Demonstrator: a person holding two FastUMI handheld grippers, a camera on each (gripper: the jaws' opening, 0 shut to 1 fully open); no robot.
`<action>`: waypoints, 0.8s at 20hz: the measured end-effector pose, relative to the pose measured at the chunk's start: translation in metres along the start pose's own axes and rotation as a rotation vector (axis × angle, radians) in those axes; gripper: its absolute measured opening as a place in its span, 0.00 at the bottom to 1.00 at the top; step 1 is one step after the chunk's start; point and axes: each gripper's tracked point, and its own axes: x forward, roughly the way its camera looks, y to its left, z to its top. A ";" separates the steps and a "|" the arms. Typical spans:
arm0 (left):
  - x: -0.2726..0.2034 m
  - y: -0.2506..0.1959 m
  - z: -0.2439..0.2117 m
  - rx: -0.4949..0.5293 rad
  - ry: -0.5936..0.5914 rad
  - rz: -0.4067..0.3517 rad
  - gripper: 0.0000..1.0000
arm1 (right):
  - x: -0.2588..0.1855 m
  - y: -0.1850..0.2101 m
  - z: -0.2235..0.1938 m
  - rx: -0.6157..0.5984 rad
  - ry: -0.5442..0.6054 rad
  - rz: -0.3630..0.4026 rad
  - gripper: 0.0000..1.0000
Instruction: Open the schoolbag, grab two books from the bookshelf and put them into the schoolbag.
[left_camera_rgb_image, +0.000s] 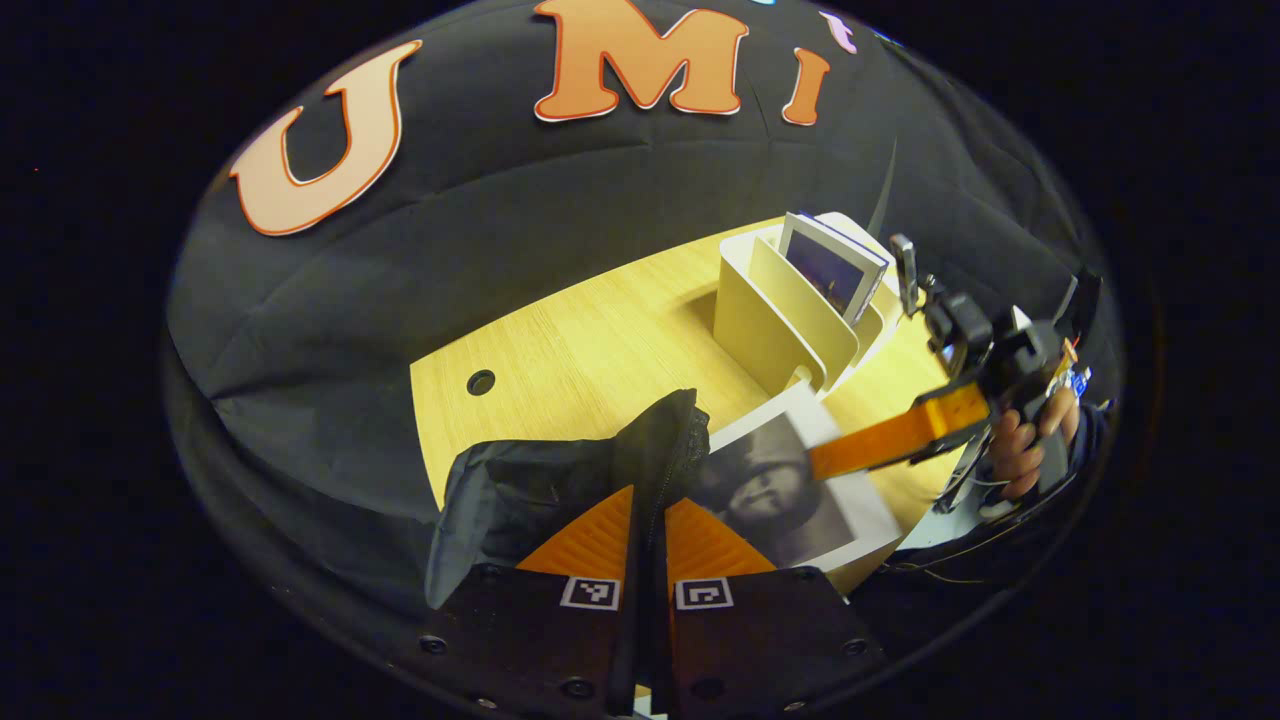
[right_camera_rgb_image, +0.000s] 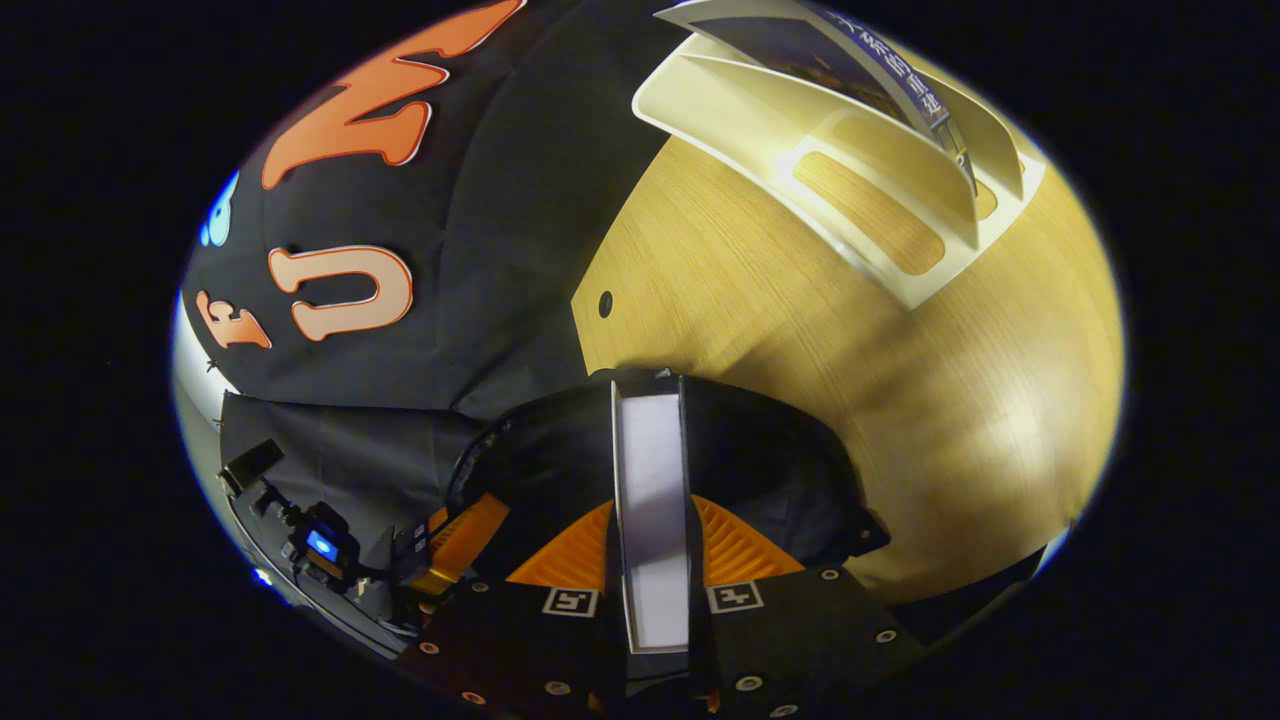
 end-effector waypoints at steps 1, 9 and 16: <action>0.001 -0.003 -0.001 -0.004 0.005 -0.012 0.06 | 0.010 0.001 -0.005 -0.015 -0.008 0.011 0.25; 0.003 -0.018 -0.002 0.019 0.002 0.000 0.06 | 0.075 0.002 -0.023 -0.043 -0.087 0.060 0.25; 0.009 -0.023 -0.006 -0.008 0.042 0.022 0.06 | 0.100 -0.043 -0.074 -0.125 0.125 -0.092 0.45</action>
